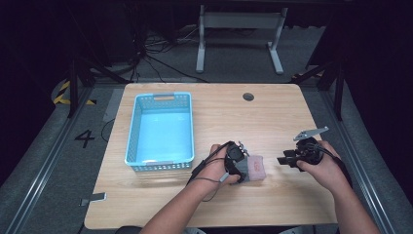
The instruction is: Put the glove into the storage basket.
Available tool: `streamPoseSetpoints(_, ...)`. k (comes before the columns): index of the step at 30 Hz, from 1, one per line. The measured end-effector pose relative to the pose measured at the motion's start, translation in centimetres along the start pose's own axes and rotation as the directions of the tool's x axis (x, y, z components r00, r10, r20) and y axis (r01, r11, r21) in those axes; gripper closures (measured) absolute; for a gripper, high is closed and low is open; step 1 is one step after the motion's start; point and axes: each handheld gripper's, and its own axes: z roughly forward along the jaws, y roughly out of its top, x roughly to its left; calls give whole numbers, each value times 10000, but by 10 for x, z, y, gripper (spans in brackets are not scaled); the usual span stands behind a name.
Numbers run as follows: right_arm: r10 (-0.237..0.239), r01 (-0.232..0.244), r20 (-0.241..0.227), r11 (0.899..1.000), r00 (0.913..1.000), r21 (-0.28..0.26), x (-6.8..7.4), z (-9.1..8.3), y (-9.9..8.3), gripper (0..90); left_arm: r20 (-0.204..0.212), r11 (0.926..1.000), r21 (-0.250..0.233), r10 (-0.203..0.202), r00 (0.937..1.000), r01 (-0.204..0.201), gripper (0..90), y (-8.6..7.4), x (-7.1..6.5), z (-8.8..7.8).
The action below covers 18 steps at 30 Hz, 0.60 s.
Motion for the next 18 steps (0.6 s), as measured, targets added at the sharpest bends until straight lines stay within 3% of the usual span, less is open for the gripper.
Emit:
streamPoseSetpoints(3, -24, 23, -76, 10000, 10000, -55, 1, -1, 1, 546, 218, 10000, -34, -81, 9997, 82, 261, -1, 5, -2)
streamPoseSetpoints(9, 89, -91, -57, 9996, 9999, -255, 0, -6, 0, 544, 89, 9999, 93, -78, 9999, 77, 362, 0, 5, -4)
streamPoseSetpoints(14, 99, -100, -36, 9997, 9999, -232, 0, -5, 1, 545, 197, 9994, 152, -309, 9993, 306, 597, 0, 4, -7)
streamPoseSetpoints(18, 97, -98, -45, 9995, 9999, -284, 0, -6, 1, 543, 182, 9985, 97, -542, 9984, 541, 677, -1, 5, -9)
